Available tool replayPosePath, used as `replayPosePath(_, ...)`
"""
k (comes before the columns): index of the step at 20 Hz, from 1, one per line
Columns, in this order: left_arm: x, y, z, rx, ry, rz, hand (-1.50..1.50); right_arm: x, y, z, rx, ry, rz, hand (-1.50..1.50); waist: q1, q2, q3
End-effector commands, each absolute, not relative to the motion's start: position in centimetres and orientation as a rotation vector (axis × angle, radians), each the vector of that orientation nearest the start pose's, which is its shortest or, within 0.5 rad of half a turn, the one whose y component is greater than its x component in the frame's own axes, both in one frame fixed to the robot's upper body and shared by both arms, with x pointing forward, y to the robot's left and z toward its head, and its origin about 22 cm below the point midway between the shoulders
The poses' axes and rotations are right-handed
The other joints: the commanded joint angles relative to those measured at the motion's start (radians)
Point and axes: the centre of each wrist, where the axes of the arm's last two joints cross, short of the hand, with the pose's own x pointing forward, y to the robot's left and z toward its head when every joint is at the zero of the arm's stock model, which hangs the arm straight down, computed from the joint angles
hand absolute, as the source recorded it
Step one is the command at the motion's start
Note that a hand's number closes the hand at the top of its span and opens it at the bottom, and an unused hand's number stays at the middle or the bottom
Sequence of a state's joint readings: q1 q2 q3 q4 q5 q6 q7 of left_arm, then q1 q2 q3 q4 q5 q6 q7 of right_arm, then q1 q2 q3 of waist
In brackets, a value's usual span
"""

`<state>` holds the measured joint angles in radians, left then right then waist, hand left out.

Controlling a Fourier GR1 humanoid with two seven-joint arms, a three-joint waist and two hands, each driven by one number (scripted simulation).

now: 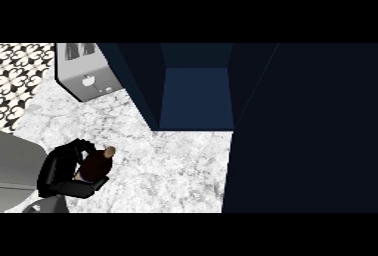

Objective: Pick up the wine, place it into the cabinet and close the cabinet

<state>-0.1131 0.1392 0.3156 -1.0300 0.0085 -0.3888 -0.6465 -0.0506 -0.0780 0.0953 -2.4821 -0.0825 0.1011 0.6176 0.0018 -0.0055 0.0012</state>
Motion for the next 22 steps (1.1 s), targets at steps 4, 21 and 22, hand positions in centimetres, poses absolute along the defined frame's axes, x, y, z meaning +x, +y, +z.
replayPosePath(4,22.6,30.2,-6.4,-0.007,-1.955,0.075,1.5,12.9,-21.9,21.8,0.203,-1.944,0.268,-1.5,0.002,0.002,-0.001)
replayPosePath(21,22.4,20.5,4.0,-0.234,-1.907,-0.017,1.5,13.1,-21.9,20.6,0.247,-1.923,0.268,-1.5,-0.008,0.004,-0.001)
replayPosePath(22,23.2,19.9,6.3,-0.261,-1.884,-0.008,1.5,13.8,-22.4,20.6,0.251,-1.92,0.257,-1.5,-0.008,0.004,0.0)
